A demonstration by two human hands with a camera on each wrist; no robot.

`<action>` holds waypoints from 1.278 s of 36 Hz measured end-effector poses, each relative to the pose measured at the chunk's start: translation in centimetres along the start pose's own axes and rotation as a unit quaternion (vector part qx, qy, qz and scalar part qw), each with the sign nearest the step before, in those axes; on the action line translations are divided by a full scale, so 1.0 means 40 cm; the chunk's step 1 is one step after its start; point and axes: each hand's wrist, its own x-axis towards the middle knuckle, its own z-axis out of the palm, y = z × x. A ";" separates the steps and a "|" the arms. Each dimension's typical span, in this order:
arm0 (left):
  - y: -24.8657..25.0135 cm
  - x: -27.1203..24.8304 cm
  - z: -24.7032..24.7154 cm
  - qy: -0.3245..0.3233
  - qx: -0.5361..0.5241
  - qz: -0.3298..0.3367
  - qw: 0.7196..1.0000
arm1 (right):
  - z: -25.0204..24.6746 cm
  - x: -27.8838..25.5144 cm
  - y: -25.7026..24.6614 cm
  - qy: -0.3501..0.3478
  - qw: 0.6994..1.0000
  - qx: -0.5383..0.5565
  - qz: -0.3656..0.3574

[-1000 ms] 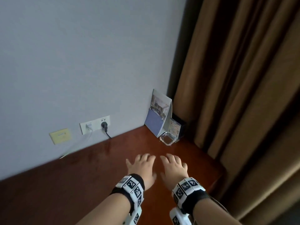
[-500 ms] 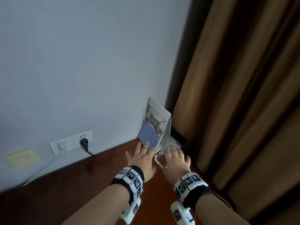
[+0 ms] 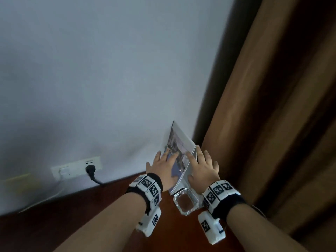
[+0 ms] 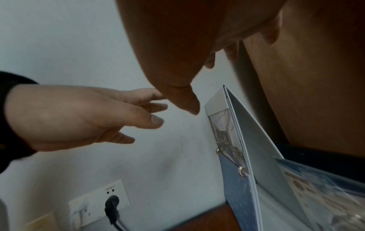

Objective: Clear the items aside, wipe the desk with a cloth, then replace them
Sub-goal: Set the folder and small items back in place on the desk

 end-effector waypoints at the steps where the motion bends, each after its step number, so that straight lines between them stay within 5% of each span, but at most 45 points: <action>1: 0.003 0.014 -0.008 0.000 -0.004 -0.006 1.000 | -0.007 0.017 0.006 -0.005 1.000 0.005 -0.008; 28: 0.008 0.521 -0.107 0.011 0.111 0.056 0.992 | 0.031 0.327 0.127 -0.007 0.996 0.056 -0.075; 38: -0.039 0.579 -0.079 0.065 0.106 0.056 0.991 | 0.054 0.331 0.139 0.011 0.991 0.075 -0.108; 46: -0.038 0.579 -0.085 0.141 -0.032 0.007 0.989 | 0.055 0.321 0.131 0.013 0.991 0.075 -0.110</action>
